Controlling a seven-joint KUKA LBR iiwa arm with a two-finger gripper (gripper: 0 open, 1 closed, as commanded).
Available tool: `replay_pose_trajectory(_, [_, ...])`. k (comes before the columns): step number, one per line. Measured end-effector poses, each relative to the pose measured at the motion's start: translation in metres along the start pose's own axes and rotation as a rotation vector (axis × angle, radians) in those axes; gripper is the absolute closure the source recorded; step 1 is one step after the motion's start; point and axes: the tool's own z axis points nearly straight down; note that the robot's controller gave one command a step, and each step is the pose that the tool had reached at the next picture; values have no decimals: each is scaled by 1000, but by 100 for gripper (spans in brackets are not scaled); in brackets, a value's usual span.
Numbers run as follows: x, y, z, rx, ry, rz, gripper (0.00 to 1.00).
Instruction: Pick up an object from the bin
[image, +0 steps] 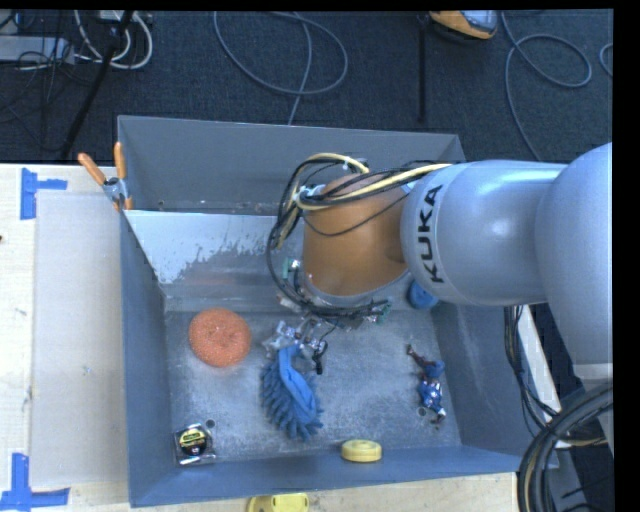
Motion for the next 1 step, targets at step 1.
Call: replay_pose_trajectory(1, [15, -2, -37, -7, 5, 9, 100])
